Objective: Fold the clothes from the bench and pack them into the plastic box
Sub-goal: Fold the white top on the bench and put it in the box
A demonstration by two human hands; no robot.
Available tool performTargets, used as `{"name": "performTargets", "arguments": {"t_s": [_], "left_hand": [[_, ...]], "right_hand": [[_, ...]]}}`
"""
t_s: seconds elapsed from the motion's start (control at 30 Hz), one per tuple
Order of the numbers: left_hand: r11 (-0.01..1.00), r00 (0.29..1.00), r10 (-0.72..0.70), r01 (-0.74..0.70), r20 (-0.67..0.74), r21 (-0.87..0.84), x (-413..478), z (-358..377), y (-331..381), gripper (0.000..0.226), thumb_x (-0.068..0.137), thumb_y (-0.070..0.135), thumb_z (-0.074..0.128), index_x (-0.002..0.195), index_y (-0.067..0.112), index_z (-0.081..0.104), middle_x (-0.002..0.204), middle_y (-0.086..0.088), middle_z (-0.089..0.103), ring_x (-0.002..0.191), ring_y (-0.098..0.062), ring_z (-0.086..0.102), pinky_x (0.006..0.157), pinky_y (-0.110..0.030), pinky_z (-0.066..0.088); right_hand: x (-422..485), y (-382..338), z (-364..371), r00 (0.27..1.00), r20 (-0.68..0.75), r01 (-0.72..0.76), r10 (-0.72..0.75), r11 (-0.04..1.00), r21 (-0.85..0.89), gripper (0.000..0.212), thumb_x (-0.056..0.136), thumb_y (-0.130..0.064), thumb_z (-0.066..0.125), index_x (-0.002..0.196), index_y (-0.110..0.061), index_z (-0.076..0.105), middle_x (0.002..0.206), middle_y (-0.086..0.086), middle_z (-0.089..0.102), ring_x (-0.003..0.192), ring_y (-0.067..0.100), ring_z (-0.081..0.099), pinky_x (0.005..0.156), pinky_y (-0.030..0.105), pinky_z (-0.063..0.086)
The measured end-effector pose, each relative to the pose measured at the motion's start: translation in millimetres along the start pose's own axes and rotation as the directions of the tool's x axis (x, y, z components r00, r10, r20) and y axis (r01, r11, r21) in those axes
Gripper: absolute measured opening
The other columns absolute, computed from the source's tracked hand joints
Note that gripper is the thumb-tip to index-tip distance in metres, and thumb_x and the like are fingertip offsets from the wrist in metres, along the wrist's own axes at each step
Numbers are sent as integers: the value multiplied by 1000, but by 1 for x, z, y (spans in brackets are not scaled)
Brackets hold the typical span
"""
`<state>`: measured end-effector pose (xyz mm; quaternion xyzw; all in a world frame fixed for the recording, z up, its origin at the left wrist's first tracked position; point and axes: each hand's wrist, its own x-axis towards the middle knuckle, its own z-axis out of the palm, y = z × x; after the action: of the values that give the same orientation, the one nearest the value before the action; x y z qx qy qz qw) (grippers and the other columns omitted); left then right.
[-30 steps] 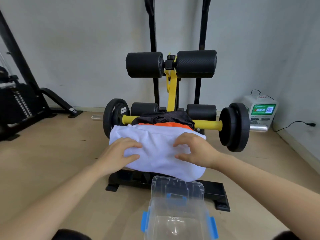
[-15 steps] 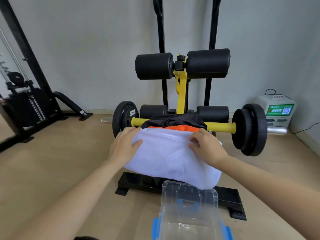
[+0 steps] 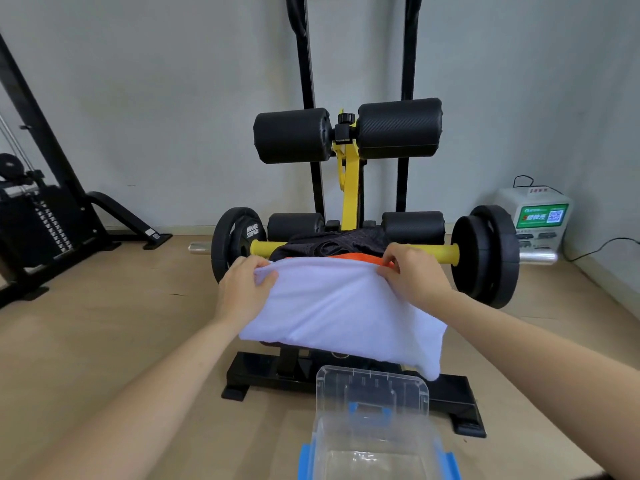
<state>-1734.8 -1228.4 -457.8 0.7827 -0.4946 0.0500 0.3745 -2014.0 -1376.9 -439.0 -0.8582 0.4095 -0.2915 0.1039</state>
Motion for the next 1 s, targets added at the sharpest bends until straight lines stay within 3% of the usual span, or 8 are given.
{"name": "performTargets", "arguments": {"t_s": [0.17, 0.3, 0.37, 0.57, 0.7, 0.77, 0.93, 1.0], "left_hand": [[998, 978, -62, 63, 202, 1, 12, 6, -2, 49, 94, 50, 60, 139, 32, 54, 131, 4, 57, 123, -31, 42, 104, -48, 40], [1000, 994, 0, 3, 106, -31, 13, 7, 6, 11, 90, 42, 66, 95, 32, 68, 95, 8, 65, 98, -26, 55, 77, -40, 47], [998, 998, 30, -28, 50, -59, 12, 6, 10, 17, 89, 34, 69, 76, 28, 62, 76, 5, 61, 76, -21, 57, 61, -34, 41], [997, 996, 62, -65, -60, -47, 16, -6, 18, 10, 88, 28, 71, 80, 27, 67, 78, 4, 63, 74, -14, 57, 61, -27, 40], [997, 975, 42, -54, -220, -48, 30, -17, 23, 12, 88, 26, 71, 80, 19, 66, 78, 1, 62, 73, -18, 54, 59, -25, 36], [1000, 974, 14, -18, -228, -17, 36, -14, 20, 11, 89, 28, 68, 84, 18, 67, 81, 0, 65, 78, -22, 57, 58, -29, 37], [987, 986, -143, 136, 80, 83, 30, 11, 10, 33, 94, 42, 57, 122, 26, 64, 115, -2, 67, 105, -30, 61, 80, -39, 50], [981, 990, -129, 119, 58, 155, 26, 13, 17, 41, 95, 43, 54, 131, 25, 59, 127, -6, 63, 111, -36, 59, 86, -45, 51]], "right_hand": [[-12, 23, -9, 978, 209, -51, -6, 964, 263, 21, 82, -33, 77, 99, -26, 65, 91, -7, 65, 84, 14, 60, 73, 29, 49], [-23, 36, -14, 956, 294, -87, 8, 963, 256, 23, 79, -28, 80, 96, -24, 65, 94, -7, 65, 90, 16, 60, 80, 33, 51], [-23, 41, -14, 951, 308, -91, 22, 973, 211, 18, 81, -28, 78, 92, -22, 65, 91, -5, 65, 85, 17, 60, 75, 31, 50], [-14, 42, -32, 955, 297, -62, 8, 983, 174, 12, 84, -22, 73, 82, -22, 61, 81, -3, 63, 76, 19, 55, 68, 32, 46], [12, 25, -47, 999, -20, 45, -43, 991, 127, 9, 85, -20, 67, 82, -24, 59, 80, -9, 62, 78, 17, 53, 65, 33, 42], [25, 16, -39, 994, -95, 63, -56, 995, 75, 5, 87, -14, 62, 90, -18, 64, 89, -2, 64, 88, 21, 52, 69, 34, 42], [23, 27, -17, 993, 99, 44, -57, 991, 128, 35, 80, -9, 72, 115, -14, 68, 112, -3, 66, 102, 14, 56, 79, 19, 35], [15, 37, -21, 995, 96, 24, -42, 984, 176, 36, 81, -10, 72, 116, -16, 68, 113, -7, 66, 101, 9, 55, 82, 20, 38]]}}
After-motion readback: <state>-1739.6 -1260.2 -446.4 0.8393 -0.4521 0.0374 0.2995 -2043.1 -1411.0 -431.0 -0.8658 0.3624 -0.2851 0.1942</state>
